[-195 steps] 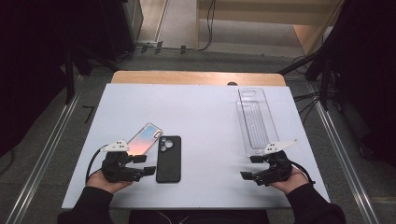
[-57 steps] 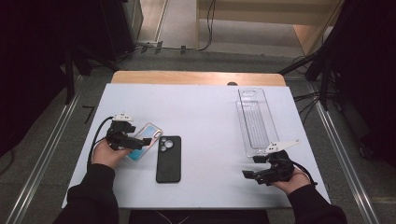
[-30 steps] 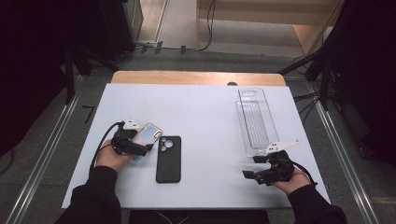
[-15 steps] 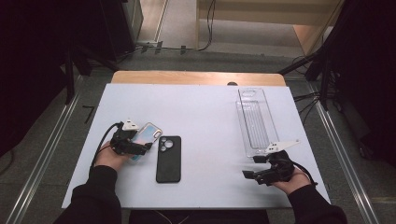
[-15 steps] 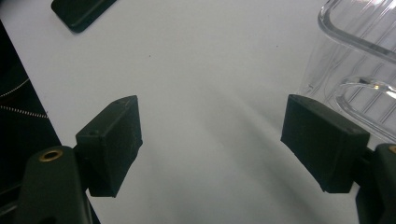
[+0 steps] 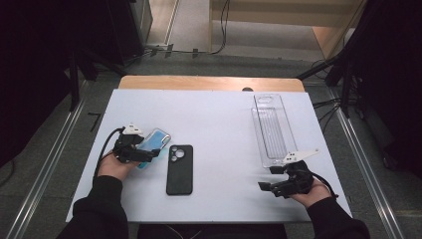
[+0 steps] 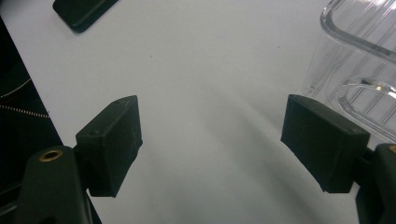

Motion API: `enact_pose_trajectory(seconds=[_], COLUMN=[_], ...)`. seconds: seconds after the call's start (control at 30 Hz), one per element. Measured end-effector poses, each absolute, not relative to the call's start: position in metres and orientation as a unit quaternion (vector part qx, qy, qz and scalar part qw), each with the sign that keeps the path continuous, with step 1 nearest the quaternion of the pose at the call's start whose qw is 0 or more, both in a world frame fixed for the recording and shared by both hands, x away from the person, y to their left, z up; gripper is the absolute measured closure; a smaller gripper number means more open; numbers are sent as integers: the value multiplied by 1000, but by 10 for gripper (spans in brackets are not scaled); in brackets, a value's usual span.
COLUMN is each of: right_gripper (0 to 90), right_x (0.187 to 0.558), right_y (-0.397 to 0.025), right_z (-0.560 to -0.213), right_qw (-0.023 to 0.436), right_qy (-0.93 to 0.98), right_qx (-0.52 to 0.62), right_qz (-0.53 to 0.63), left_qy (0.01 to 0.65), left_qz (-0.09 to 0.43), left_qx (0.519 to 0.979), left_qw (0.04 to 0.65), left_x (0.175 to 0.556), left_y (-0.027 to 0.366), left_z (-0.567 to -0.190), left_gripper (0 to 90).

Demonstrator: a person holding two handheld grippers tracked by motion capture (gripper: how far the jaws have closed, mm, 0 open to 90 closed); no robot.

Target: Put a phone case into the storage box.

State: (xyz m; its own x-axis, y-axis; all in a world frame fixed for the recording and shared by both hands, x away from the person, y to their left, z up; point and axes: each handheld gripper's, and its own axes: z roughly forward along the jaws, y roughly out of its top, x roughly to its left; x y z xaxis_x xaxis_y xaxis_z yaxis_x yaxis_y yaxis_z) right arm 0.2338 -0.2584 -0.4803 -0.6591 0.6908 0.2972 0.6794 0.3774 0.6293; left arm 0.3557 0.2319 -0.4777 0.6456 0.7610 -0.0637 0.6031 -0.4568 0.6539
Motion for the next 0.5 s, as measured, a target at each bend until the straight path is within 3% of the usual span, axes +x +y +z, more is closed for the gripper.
enact_pose_trajectory(seconds=[0.5], right_gripper=[186], right_x=[234], right_y=[-259], right_z=[-480], right_qw=[7], right_qy=[829], right_qx=[413], right_qz=[376], left_qy=[403], left_qz=[90], left_qx=[836], left_qw=[361], left_x=[348], left_y=[227], left_z=[-453], left_gripper=[168])
